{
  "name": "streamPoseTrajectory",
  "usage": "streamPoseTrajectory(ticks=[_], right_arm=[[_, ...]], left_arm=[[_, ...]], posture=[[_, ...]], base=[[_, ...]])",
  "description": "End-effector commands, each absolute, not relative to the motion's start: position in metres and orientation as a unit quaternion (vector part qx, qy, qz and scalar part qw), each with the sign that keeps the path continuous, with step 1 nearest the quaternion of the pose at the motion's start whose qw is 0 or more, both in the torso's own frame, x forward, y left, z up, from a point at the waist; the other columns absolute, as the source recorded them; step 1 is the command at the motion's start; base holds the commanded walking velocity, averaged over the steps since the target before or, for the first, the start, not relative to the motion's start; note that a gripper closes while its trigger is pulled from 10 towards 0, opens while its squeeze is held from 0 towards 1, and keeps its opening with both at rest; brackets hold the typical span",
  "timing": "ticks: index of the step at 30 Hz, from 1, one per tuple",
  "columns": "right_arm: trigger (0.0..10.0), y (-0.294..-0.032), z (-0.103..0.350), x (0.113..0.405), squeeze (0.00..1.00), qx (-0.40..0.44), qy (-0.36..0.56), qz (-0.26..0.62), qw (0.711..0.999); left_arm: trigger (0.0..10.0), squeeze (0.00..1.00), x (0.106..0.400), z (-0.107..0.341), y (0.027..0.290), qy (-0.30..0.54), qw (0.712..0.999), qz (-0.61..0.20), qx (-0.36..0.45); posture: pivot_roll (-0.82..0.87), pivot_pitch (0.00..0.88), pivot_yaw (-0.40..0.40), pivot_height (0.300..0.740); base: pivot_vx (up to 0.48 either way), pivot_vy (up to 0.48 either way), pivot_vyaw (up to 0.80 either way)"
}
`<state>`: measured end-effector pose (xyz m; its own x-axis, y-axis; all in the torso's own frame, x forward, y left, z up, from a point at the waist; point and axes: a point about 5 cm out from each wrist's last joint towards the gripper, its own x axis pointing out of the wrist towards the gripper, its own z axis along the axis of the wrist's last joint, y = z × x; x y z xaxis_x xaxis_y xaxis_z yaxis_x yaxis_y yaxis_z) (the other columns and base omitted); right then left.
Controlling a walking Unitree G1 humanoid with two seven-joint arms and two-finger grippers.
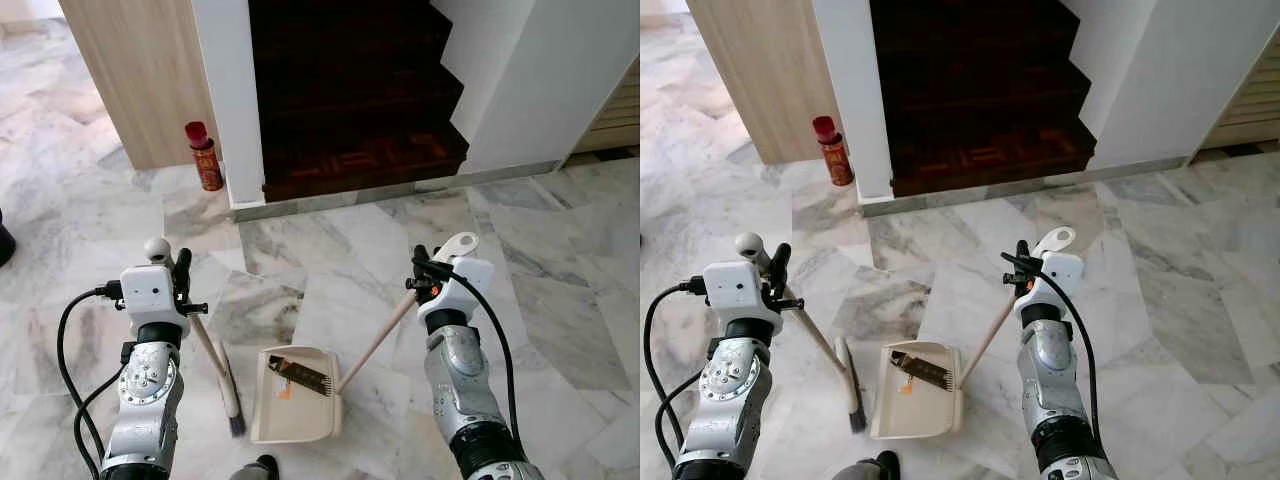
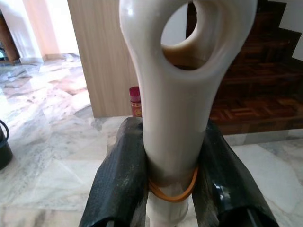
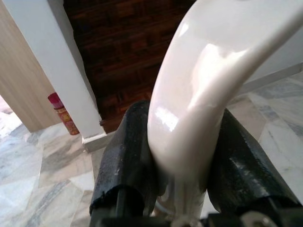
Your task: Sweep floor
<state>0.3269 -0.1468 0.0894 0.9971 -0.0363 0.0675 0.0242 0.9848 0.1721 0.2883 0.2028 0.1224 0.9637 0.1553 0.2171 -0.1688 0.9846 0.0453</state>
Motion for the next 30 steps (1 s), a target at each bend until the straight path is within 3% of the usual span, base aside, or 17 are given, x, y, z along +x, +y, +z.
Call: streamPoseTrajectory(ticks=[1,30], right_arm=[[10.0,-0.1456,0.0997,0.3298,0.0,0.097,-0.056,-0.013,0.994],[10.0,-0.142,0.1001,0.3306,0.0,0.1,-0.053,0.001,0.994]], left_arm=[[10.0,0.0,0.2881,0.1343,0.2018,-0.131,0.988,0.079,0.035],[10.0,0.0,0.2886,0.1345,0.2003,-0.129,0.988,0.077,0.033]], posture=[[0.13,0.151,-0.032,0.74],[0.13,0.151,-0.033,0.74]], base=[[0.0,0.307,0.0],[0.0,0.304,0.0]])
